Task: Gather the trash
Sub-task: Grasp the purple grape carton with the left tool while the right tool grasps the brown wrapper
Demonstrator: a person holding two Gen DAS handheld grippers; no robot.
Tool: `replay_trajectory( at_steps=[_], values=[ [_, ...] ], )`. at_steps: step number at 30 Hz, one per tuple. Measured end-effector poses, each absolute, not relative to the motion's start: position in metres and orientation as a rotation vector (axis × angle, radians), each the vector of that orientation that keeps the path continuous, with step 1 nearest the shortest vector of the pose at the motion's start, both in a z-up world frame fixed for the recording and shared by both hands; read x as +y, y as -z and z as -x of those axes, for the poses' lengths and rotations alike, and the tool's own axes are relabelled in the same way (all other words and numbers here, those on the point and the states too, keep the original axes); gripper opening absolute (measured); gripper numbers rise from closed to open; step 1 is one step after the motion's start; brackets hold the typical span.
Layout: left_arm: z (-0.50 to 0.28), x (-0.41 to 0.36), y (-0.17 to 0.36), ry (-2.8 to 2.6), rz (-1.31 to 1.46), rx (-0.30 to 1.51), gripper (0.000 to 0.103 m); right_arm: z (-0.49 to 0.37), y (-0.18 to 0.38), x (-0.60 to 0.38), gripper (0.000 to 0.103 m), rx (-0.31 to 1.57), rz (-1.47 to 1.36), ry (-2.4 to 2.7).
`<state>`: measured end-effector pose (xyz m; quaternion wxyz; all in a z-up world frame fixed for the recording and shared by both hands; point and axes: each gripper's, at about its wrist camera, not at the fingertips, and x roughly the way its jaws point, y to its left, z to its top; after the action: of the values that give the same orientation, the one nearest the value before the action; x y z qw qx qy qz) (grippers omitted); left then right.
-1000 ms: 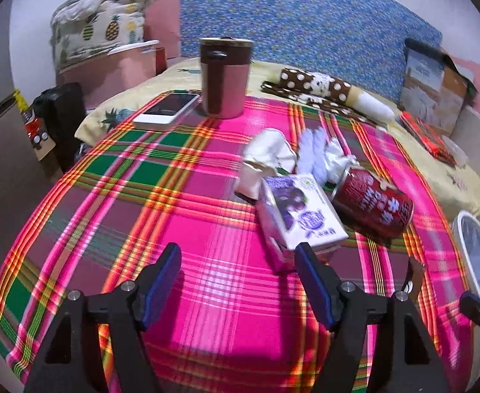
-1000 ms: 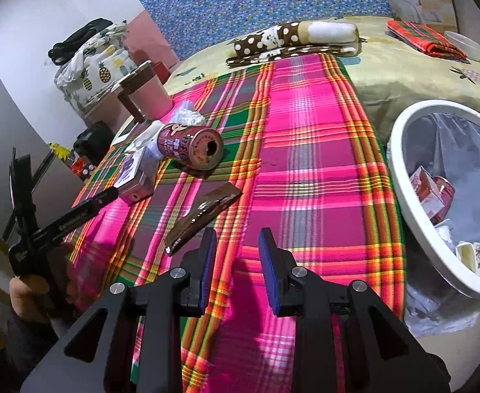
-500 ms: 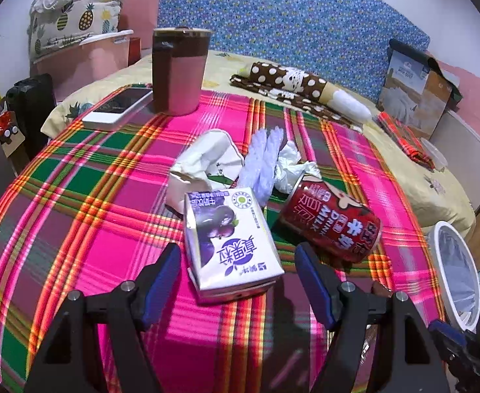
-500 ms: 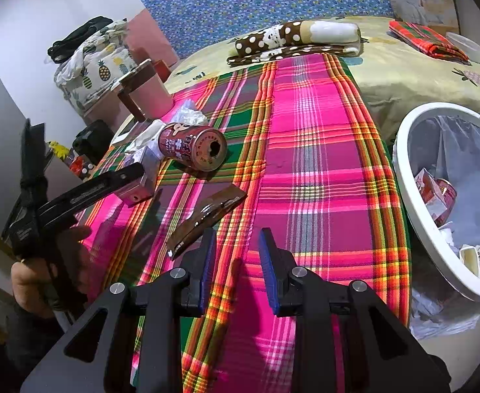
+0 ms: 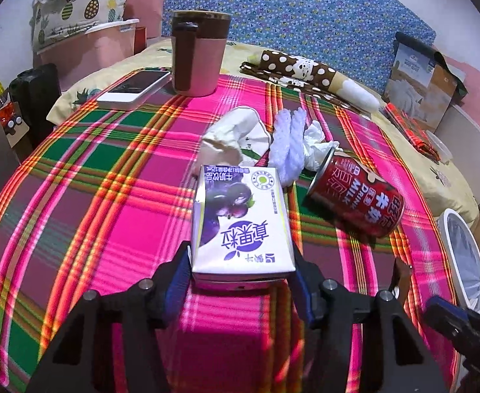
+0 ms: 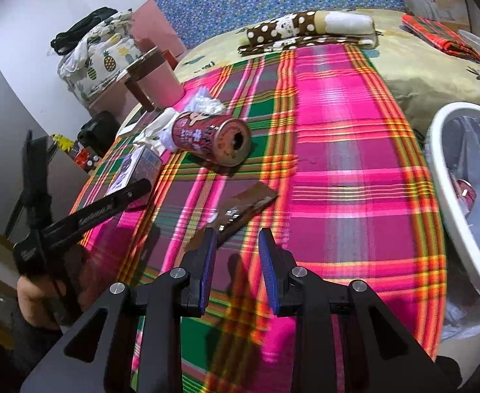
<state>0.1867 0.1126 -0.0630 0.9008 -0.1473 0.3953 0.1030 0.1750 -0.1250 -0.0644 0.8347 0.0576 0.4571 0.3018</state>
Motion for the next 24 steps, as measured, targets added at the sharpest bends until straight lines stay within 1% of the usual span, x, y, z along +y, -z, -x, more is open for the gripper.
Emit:
replay_trajectory(
  at_steps=[6,8,10,12,18,20,21,24],
  values=[
    [-0.173,0.115,0.06,-0.182,0.298,0.804,0.057,-0.183,0.073,-0.109,0.029,1.014,-0.145,-0.63],
    [-0.171,0.115,0.061,-0.176,0.299,0.807,0.057,-0.185,0.074,-0.105,0.032,1.017,-0.142,-0.618],
    [-0.17,0.116,0.063,-0.17,0.302,0.812,0.057,-0.187,0.073,-0.1,0.039,1.012,-0.135,-0.608],
    [-0.17,0.116,0.065,-0.167,0.307,0.818,0.057,-0.187,0.072,-0.094,0.042,1.002,-0.112,-0.597],
    [-0.17,0.115,0.065,-0.149,0.303,0.816,0.057,-0.189,0.071,-0.081,0.043,0.972,-0.016,-0.56],
    [-0.169,0.114,0.065,-0.143,0.299,0.816,0.057,-0.188,0.071,-0.081,0.038,0.965,0.002,-0.546],
    [-0.169,0.113,0.065,-0.139,0.297,0.816,0.057,-0.188,0.071,-0.083,0.031,0.962,0.012,-0.535],
    [-0.167,0.11,0.065,-0.126,0.287,0.816,0.057,-0.188,0.07,-0.089,0.026,0.961,0.0,-0.534]
  ],
)
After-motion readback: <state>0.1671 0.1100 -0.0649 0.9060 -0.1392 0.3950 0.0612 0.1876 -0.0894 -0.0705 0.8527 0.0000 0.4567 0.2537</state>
